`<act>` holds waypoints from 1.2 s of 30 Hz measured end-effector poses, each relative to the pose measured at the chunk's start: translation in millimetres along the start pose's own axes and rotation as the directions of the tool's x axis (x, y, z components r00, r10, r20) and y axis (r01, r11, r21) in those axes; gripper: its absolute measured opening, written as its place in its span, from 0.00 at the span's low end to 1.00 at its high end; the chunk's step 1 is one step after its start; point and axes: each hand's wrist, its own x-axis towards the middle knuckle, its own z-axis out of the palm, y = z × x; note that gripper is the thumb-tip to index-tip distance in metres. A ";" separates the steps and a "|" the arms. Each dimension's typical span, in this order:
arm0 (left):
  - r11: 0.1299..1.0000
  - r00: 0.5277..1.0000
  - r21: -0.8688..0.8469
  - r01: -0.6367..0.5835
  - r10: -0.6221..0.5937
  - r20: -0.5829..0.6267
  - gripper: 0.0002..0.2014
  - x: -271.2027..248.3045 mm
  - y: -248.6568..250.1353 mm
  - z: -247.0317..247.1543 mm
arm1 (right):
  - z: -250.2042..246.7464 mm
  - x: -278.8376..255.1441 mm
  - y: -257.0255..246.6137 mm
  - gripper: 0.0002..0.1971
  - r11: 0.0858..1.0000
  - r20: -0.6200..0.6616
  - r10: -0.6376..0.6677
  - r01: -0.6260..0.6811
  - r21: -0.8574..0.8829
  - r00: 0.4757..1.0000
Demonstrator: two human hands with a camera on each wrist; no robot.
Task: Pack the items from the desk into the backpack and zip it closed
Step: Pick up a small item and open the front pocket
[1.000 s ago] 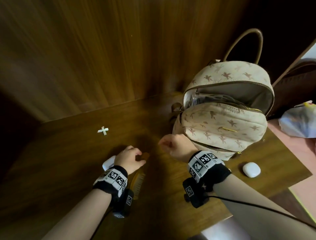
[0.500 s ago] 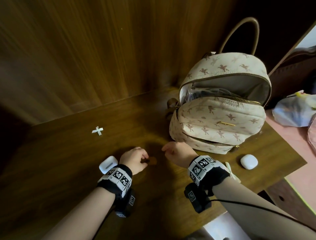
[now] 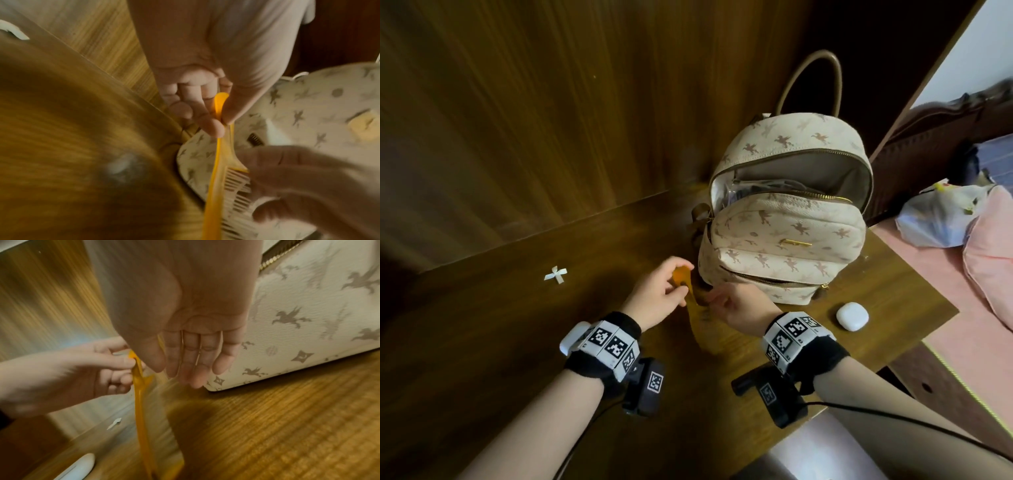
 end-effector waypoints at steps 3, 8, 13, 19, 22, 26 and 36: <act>0.989 0.999 -0.145 -0.039 0.036 -0.022 0.11 -0.6 25.2 -1.8 | -8.3 -12.1 1.4 0.15 0.997 -0.014 0.053 -0.052 0.055 0.999; 0.955 0.994 -0.285 -0.086 0.063 -0.089 0.04 -2.0 45.7 3.3 | -24.4 -39.0 10.2 0.24 0.950 -0.064 0.203 -0.181 0.253 0.977; 0.947 0.990 -0.299 -0.115 0.083 -0.118 0.03 -5.9 57.8 17.8 | -38.4 -62.2 32.7 0.22 0.941 -0.120 0.208 -0.166 0.295 0.971; 0.959 0.982 -0.255 -0.126 0.084 -0.170 0.03 -12.2 64.3 31.4 | -47.1 -70.4 51.5 0.15 0.990 -0.274 0.120 -0.093 0.110 0.954; 0.960 0.973 -0.239 -0.146 0.095 -0.211 0.04 -13.8 66.9 34.9 | -45.6 -70.7 58.2 0.15 0.994 -0.312 0.112 -0.104 0.043 0.943; 0.962 0.959 -0.201 -0.185 0.132 -0.252 0.05 -14.9 67.1 36.9 | -38.4 -74.1 65.1 0.15 0.995 -0.368 0.099 -0.099 0.020 0.925; 0.939 0.903 0.046 -0.341 0.340 -0.261 0.04 -8.1 68.8 47.1 | -36.1 -76.6 68.3 0.17 0.992 -0.386 0.057 -0.097 -0.086 0.921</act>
